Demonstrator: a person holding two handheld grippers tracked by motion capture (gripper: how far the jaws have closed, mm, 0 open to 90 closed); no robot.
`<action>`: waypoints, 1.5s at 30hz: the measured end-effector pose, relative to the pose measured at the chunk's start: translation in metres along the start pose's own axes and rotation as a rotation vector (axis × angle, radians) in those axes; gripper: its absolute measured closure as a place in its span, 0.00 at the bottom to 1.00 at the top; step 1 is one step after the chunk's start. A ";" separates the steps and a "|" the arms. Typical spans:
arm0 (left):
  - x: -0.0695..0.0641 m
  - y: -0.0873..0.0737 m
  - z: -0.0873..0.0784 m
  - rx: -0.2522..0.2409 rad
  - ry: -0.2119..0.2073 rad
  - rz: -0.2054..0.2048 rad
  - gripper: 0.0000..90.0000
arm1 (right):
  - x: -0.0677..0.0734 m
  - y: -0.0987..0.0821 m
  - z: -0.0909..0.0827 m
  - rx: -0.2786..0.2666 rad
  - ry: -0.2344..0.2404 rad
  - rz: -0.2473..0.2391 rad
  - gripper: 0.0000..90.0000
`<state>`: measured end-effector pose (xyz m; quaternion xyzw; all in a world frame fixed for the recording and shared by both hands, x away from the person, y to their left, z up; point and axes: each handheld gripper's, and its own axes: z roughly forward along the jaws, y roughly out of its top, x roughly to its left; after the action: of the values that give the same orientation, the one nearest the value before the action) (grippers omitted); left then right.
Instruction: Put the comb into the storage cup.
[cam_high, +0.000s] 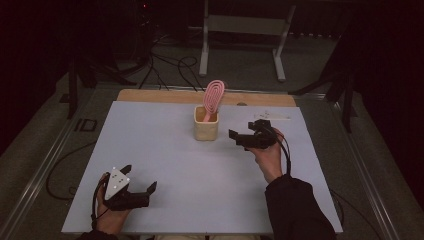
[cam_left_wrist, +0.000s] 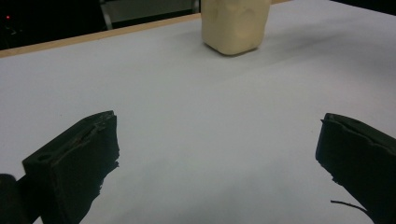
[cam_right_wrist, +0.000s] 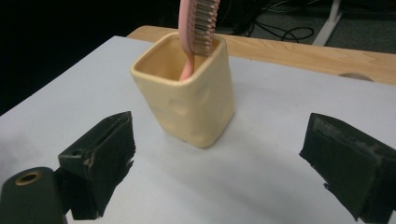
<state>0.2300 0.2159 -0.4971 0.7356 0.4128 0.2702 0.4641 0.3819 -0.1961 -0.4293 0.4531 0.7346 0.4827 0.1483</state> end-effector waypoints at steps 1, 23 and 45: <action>0.000 0.000 0.000 -0.001 0.002 -0.001 0.00 | 0.000 -0.004 -0.004 0.000 -0.002 -0.003 0.10; 0.002 0.001 -0.003 -0.011 0.016 -0.013 0.00 | 0.015 -0.052 -0.052 -0.006 -0.112 -0.228 0.11; 0.008 0.015 -0.017 -0.068 0.061 -0.001 0.00 | -0.001 -0.100 -0.103 -0.167 -0.066 -0.212 0.10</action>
<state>0.2263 0.2272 -0.4762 0.7106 0.4176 0.3063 0.4762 0.2627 -0.2688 -0.4633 0.3746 0.7303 0.5088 0.2598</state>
